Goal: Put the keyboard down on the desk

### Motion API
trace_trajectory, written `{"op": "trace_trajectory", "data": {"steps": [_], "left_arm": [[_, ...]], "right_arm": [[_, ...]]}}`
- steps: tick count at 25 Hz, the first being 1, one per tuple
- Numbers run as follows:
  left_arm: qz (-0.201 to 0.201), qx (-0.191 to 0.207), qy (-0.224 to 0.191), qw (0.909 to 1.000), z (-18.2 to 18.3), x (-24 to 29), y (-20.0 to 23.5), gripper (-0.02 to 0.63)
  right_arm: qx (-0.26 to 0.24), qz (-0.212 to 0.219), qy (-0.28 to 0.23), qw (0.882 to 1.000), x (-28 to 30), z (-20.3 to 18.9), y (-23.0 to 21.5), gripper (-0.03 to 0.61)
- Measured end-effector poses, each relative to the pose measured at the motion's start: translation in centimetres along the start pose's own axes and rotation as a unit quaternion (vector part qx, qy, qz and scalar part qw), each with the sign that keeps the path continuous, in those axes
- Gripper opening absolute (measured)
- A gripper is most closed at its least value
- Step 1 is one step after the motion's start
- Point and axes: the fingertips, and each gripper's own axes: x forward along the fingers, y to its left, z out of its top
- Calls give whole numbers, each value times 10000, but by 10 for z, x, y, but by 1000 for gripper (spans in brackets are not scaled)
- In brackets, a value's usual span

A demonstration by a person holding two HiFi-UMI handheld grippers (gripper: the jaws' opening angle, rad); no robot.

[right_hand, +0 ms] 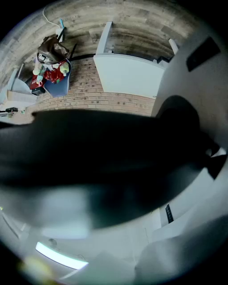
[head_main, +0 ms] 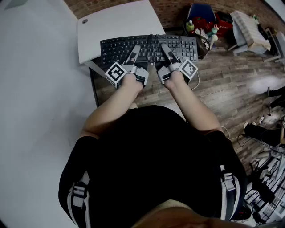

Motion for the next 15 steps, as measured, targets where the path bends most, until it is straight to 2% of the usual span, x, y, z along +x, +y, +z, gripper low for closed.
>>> {"op": "trace_trajectory", "data": {"steps": [6,15], "left_arm": [[-179,-120,2,9998,7,-3,-20,80],[46,-67,19,10000,18,-12,-58,80]], "right_arm": [[-103,66,-13,9999,5,-9,15,109],[147,51,-25,9999,8,-19,50,124]]}}
